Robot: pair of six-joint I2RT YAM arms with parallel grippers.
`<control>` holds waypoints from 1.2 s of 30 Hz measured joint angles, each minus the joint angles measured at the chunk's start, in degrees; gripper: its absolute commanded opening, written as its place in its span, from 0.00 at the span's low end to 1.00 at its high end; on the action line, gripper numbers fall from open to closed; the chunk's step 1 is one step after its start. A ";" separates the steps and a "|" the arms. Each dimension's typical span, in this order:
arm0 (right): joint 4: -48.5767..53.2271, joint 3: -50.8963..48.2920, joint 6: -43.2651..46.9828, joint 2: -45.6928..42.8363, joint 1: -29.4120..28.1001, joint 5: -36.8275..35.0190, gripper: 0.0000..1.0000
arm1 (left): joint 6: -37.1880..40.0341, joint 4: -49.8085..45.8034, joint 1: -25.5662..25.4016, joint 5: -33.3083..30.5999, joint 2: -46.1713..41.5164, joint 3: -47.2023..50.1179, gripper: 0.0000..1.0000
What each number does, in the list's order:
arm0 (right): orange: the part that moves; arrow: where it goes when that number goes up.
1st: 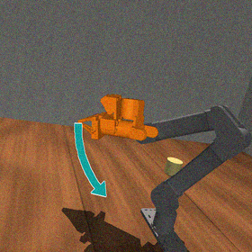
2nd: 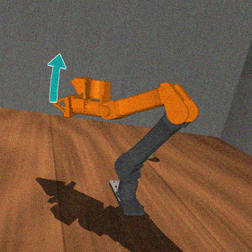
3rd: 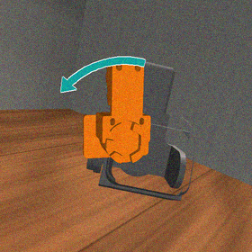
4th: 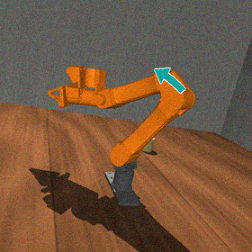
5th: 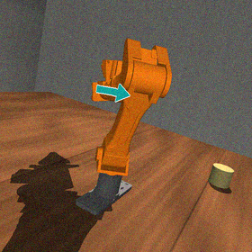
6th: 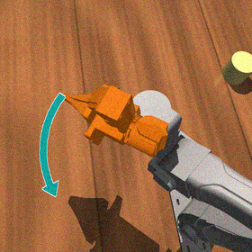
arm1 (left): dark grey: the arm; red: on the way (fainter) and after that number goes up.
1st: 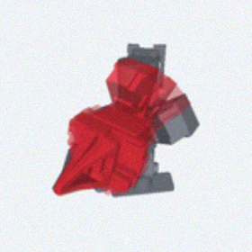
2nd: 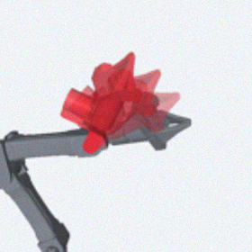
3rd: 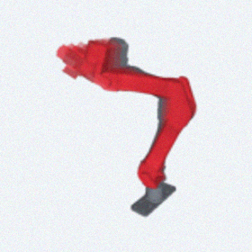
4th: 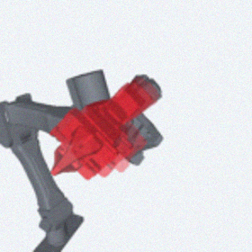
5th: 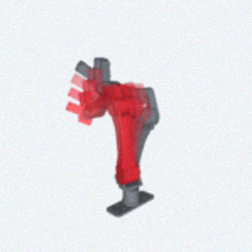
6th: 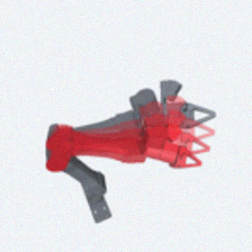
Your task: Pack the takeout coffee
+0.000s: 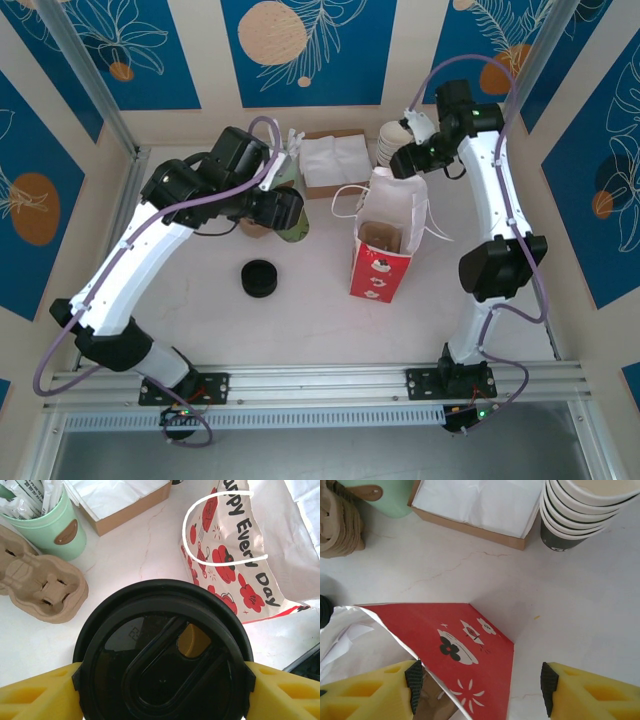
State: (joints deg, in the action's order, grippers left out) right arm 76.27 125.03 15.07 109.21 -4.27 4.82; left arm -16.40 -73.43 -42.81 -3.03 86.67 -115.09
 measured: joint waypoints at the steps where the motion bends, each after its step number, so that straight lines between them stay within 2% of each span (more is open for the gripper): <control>1: 0.09 0.00 0.20 0.04 0.26 0.79 0.65 | -0.13 0.00 -0.09 0.00 -0.07 0.00 0.74; 6: 0.33 -0.02 0.90 0.55 -0.48 4.33 0.64 | -0.42 0.00 -0.55 -0.04 -0.33 0.00 0.74; 11: 0.35 -1.88 1.38 0.63 -1.79 5.27 0.56 | -0.70 0.07 -0.72 -0.24 -0.37 0.07 0.74; 15: 0.26 -4.61 1.18 0.63 -2.32 4.50 0.38 | -1.05 0.11 -0.72 -0.24 -0.66 0.74 0.74; 18: 0.15 -5.05 0.70 0.63 -2.67 3.30 0.18 | -1.05 0.07 -0.76 -0.22 -0.92 1.22 0.74; 21: -0.04 -4.94 0.26 0.63 -3.48 2.10 0.08 | -1.05 0.11 -0.83 -0.22 -1.05 1.25 0.74; 26: 0.15 -2.67 -0.70 0.63 -6.88 0.04 0.01 | -1.05 0.11 -0.83 -0.22 -1.14 1.25 0.74; 30: 0.50 -0.39 -2.36 0.63 -9.09 -0.52 0.00 | -1.05 0.15 -0.83 -0.22 -1.14 1.25 0.74; 36: 2.29 0.37 -10.67 0.50 -10.47 -0.46 0.00 | -1.07 0.50 -0.83 -0.20 -1.14 0.94 0.74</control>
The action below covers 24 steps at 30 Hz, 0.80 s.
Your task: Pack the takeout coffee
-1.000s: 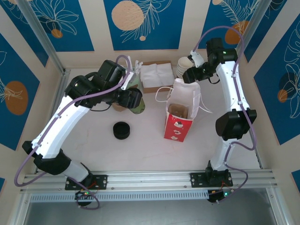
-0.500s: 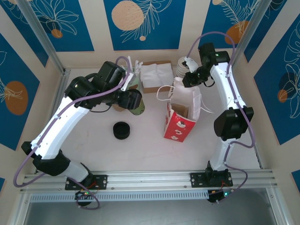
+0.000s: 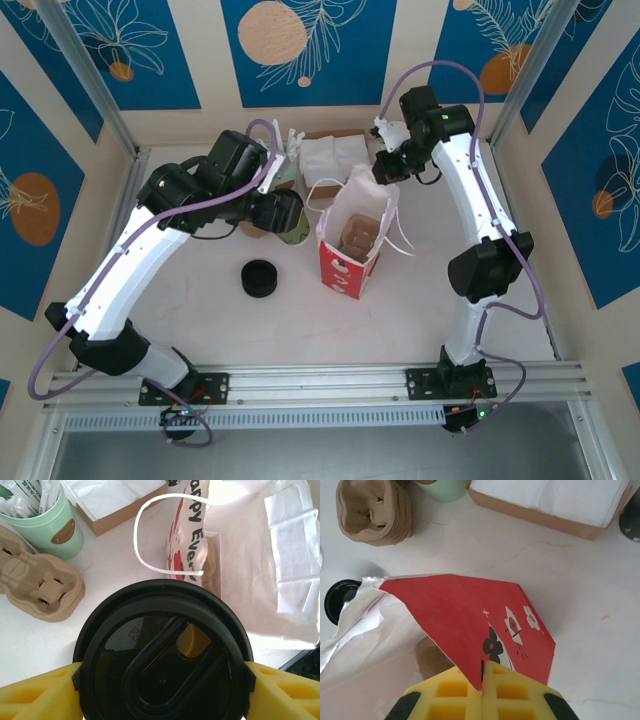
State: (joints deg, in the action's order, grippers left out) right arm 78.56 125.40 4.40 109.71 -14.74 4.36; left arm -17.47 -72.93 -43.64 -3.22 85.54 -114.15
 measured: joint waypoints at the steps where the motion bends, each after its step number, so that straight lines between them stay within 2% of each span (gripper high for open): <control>1: 0.31 0.00 -1.92 -0.09 -0.28 0.07 0.00 | 0.02 0.00 0.00 0.00 0.00 -0.20 0.74; 6: -0.83 -2.36 -12.46 -2.60 -1.70 0.44 0.00 | 0.00 -0.09 0.00 0.00 0.13 -3.65 0.74; 11: -3.06 -7.17 -18.95 -7.02 -3.98 0.61 0.00 | 0.04 -0.57 -0.11 0.00 0.68 -8.68 0.74; 18: -5.09 -8.24 -22.49 -7.93 -5.64 1.64 0.00 | 0.02 -0.87 -1.40 -0.02 2.05 -11.54 0.74; 24: -6.97 -8.96 -22.71 -7.93 -8.26 2.62 0.00 | 0.04 -0.17 -5.49 -0.74 3.87 -11.45 0.74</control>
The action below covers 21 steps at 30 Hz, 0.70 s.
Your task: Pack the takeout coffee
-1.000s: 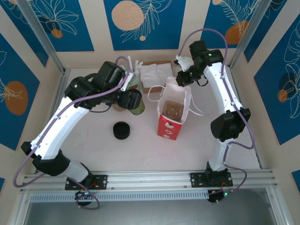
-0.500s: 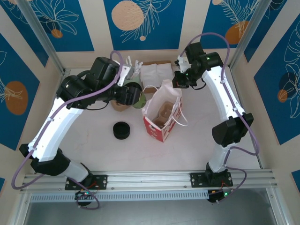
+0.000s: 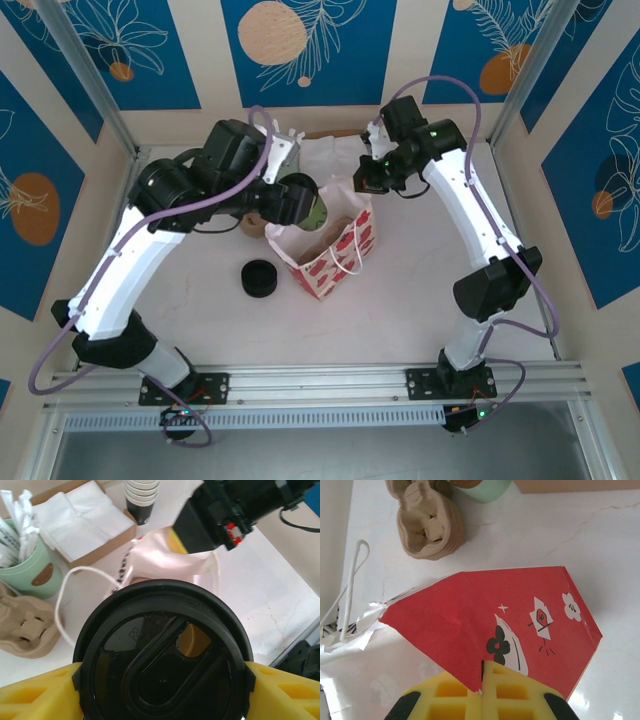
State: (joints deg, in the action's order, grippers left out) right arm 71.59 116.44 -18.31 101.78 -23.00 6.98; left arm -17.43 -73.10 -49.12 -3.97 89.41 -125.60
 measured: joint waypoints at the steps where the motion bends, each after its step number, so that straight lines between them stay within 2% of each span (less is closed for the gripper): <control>1: -0.28 0.02 0.26 0.00 -0.42 0.35 0.00 | 0.00 0.35 -0.68 -0.15 0.22 0.17 0.74; 9: -1.27 0.00 4.68 0.00 -2.05 2.69 0.00 | 0.33 4.96 -2.60 -1.25 0.57 7.48 0.74; 21: -4.17 -5.27 13.53 -4.22 -2.56 6.62 0.00 | 3.45 14.45 -8.09 -7.45 1.18 19.28 0.73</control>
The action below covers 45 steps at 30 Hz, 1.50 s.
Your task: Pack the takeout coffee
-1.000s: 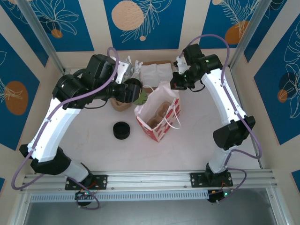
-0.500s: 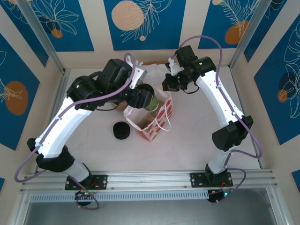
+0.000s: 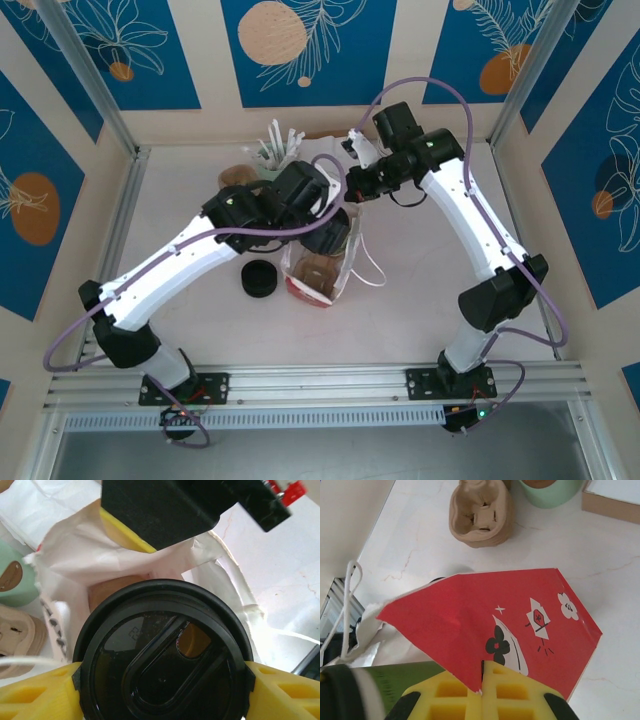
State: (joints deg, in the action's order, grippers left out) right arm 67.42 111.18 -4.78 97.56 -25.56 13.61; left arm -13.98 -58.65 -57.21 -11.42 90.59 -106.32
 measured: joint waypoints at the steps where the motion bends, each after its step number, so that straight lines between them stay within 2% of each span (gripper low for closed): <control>1: -0.28 -0.57 0.55 -0.46 0.00 0.35 0.00 | 0.11 0.94 -0.31 -0.70 0.24 0.81 0.74; 18: -2.32 -4.07 1.79 -2.54 0.09 2.05 0.00 | 1.05 6.60 -2.80 -8.04 2.27 5.88 0.73; 34: -1.86 -3.93 -7.54 -2.08 2.03 1.05 0.00 | -1.09 3.52 -5.55 -13.27 2.27 5.07 0.73; 45: -2.32 -3.96 -6.91 -1.88 1.90 3.13 0.00 | -2.12 7.61 -5.60 -14.38 2.27 9.18 0.74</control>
State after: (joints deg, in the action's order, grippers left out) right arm 65.10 107.22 -11.68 95.68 -23.66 16.73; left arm -16.10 -51.05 -62.81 -25.80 92.86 -97.14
